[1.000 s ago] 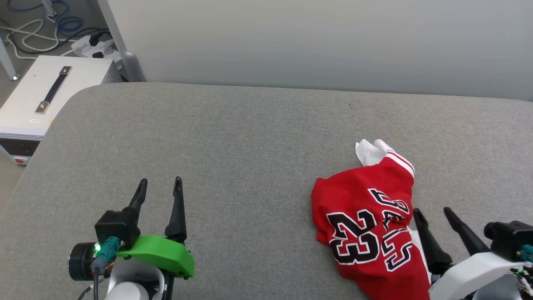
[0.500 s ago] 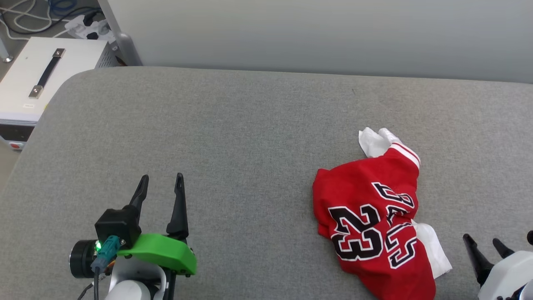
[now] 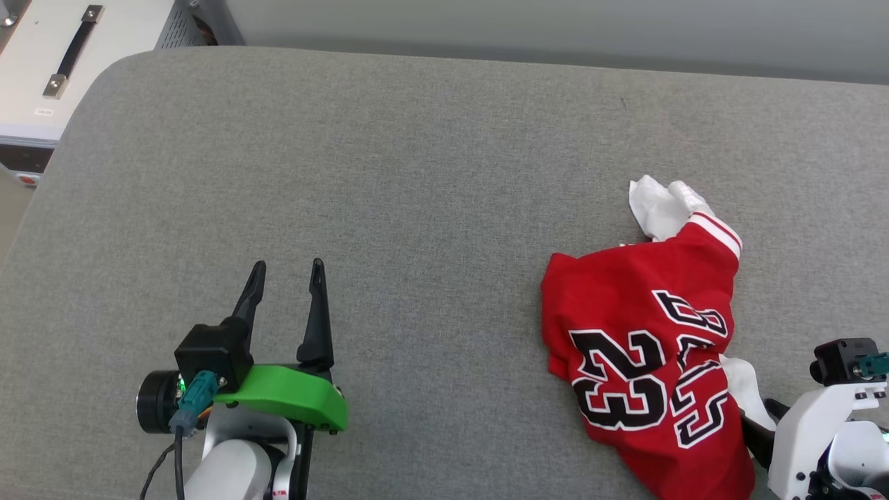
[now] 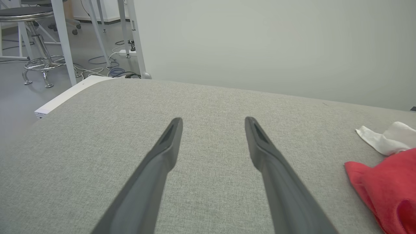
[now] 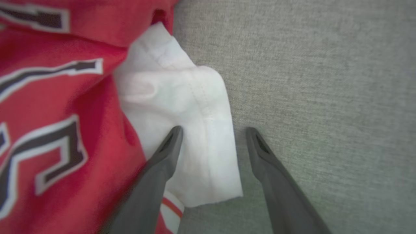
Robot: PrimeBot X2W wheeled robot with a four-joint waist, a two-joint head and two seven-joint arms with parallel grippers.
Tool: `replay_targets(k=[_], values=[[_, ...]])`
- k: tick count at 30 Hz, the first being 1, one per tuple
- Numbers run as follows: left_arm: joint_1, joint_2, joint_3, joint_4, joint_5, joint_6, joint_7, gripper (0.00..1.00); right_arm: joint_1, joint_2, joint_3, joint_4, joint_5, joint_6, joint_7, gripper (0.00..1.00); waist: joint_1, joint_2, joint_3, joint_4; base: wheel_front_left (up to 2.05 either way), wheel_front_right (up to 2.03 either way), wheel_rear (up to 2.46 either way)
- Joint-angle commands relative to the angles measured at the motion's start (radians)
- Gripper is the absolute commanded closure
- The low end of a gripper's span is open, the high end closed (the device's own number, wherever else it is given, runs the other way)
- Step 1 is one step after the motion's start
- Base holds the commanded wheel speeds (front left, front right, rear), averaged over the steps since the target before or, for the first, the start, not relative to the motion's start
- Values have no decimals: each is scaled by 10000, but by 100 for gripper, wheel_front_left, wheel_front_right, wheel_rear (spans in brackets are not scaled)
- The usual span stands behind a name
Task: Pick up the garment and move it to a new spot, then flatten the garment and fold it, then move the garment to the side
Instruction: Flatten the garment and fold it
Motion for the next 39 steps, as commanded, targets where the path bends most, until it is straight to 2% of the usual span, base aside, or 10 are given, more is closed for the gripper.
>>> replay_targets(k=[1,3,4,7,20,28,36,37,38,39], values=[[-178,-81,-26,76,46,-44,-105,0,-8,-30,257,283,157,-6,334,0,0,0,201,184,0,0,0],[-262,-136,-54,220,30,-82,-184,0,94,-161,587,650,374,-6,949,0,0,0,267,250,0,0,0],[-272,-144,-52,252,24,-84,-203,0,102,-169,648,668,411,-6,1039,47,0,0,274,250,0,0,0],[-285,-149,-38,400,-16,-88,-253,0,-128,-244,792,496,423,-6,795,100,0,0,154,143,0,0,0],[-101,24,-98,399,-87,-91,-157,0,-807,-282,-1716,-177,-810,-6,-627,100,0,0,-452,-334,0,0,0],[-72,34,-159,353,-124,-75,-139,0,35,613,-3583,575,-1157,-6,-599,100,0,0,-447,-387,0,0,0],[-151,45,-164,362,-155,-44,-144,0,407,1561,-3708,1703,-1157,-6,-711,100,0,0,-339,-375,0,0,0],[-159,53,-161,370,-156,-39,-143,0,345,1592,-3692,1726,-1154,-6,-865,66,0,0,-332,-381,0,0,0],[-168,65,-155,381,-160,-35,-143,0,279,1589,-3631,1741,-1176,-6,-1041,0,0,0,-334,-389,0,0,0],[-172,75,-151,394,-164,-30,-145,0,196,1581,-3605,1714,-1204,-6,-1290,0,0,0,-351,-395,0,0,0]])
